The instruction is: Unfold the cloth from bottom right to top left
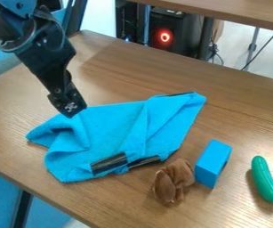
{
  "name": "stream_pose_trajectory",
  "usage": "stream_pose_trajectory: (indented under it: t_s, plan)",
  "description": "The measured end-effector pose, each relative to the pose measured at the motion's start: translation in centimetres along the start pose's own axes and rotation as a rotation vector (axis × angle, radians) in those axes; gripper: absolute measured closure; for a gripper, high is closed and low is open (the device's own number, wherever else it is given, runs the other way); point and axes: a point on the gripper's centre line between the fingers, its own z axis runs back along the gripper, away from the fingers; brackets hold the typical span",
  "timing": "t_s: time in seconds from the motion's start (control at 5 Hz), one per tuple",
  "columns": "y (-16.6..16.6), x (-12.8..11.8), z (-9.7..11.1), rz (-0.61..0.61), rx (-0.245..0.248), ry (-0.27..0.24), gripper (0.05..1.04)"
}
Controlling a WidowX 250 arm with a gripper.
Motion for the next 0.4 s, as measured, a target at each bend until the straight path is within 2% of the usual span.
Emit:
stream_pose_trajectory:
  t_s: [0.2, 0.4]
  plan:
    - [-0.2, -0.3, -0.3, 0.001, -0.012, 0.011, 0.083]
    - [-1.5, -0.6, -2.0, -0.021, -0.065, 0.020, 0.083]
